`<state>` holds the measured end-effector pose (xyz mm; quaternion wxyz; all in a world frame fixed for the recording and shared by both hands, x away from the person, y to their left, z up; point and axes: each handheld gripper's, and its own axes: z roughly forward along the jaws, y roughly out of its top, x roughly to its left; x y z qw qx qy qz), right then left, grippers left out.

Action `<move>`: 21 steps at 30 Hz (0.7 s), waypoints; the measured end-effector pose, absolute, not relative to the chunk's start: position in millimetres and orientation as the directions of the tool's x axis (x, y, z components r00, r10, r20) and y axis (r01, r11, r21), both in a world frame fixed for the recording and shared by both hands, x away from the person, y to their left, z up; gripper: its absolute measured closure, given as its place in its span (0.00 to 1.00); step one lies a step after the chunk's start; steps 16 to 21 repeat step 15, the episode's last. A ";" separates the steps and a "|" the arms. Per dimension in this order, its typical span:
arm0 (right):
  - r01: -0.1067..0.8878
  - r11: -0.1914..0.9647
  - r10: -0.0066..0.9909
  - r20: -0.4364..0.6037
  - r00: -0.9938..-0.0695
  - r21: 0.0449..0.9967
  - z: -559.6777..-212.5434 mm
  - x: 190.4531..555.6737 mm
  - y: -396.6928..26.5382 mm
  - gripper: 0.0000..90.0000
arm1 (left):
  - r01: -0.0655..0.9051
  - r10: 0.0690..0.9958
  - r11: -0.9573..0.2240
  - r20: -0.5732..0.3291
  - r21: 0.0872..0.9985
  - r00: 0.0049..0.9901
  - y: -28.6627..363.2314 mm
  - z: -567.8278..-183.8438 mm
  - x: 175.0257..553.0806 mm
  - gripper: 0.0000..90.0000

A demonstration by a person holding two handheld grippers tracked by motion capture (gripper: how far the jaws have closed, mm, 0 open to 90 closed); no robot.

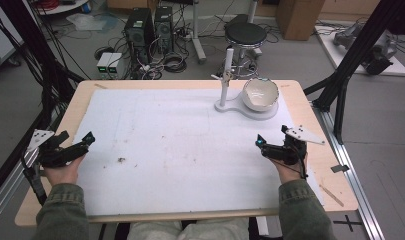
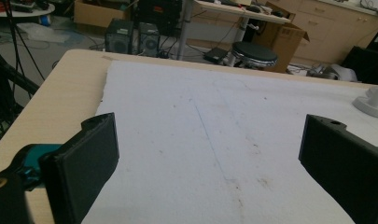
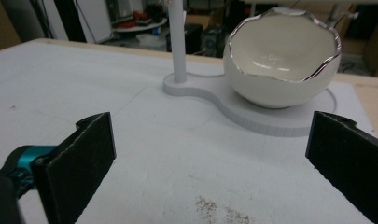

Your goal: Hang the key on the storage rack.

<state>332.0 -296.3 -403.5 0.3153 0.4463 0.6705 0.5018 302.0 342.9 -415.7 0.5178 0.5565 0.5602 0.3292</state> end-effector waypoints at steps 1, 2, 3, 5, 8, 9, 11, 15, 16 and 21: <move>0.272 0.094 0.918 0.022 -0.396 0.958 -405.2 329.7 -296.3 0.01 | 0.282 0.964 0.164 -0.214 0.945 0.158 342.5 -415.9 302.3 0.06; 0.265 0.087 0.920 0.024 -0.390 0.960 -405.8 329.2 -296.8 0.01 | 0.284 0.964 0.163 -0.214 0.945 0.158 342.3 -416.0 302.5 0.06; 0.262 0.078 0.921 0.031 -0.389 0.962 -405.6 329.2 -297.6 0.01 | 0.286 0.964 0.162 -0.213 0.944 0.160 342.2 -416.2 302.8 0.06; 0.261 0.072 0.924 0.034 -0.381 0.963 -405.9 329.9 -299.0 0.01 | 0.290 0.963 0.159 -0.212 0.944 0.165 341.9 -416.3 302.7 0.06; 0.286 0.067 0.924 0.049 -0.380 0.956 -409.0 332.0 -299.1 0.01 | 0.289 0.963 0.159 -0.213 0.944 0.166 341.2 -416.4 302.7 0.06; 0.286 0.065 0.921 0.052 -0.386 0.956 -409.8 332.8 -299.3 0.01 | 0.290 0.962 0.160 -0.215 0.943 0.166 341.1 -416.5 302.9 0.06; 0.292 0.060 0.920 0.061 -0.387 0.955 -409.7 332.5 -299.4 0.01 | 0.290 0.962 0.161 -0.216 0.943 0.167 341.0 -416.7 303.2 0.06; 0.286 0.039 0.925 0.073 -0.372 0.957 -408.3 331.5 -302.4 0.01 | 0.292 0.962 0.162 -0.217 0.943 0.168 341.7 -417.0 303.5 0.06; 0.286 0.039 0.925 0.073 -0.372 0.957 -408.3 331.5 -302.4 0.01 | 0.292 0.962 0.162 -0.217 0.943 0.168 341.7 -417.0 303.5 0.06; 0.286 0.039 0.925 0.073 -0.372 0.957 -408.3 331.5 -302.4 0.01 | 0.292 0.962 0.162 -0.217 0.943 0.168 341.7 -417.0 303.5 0.06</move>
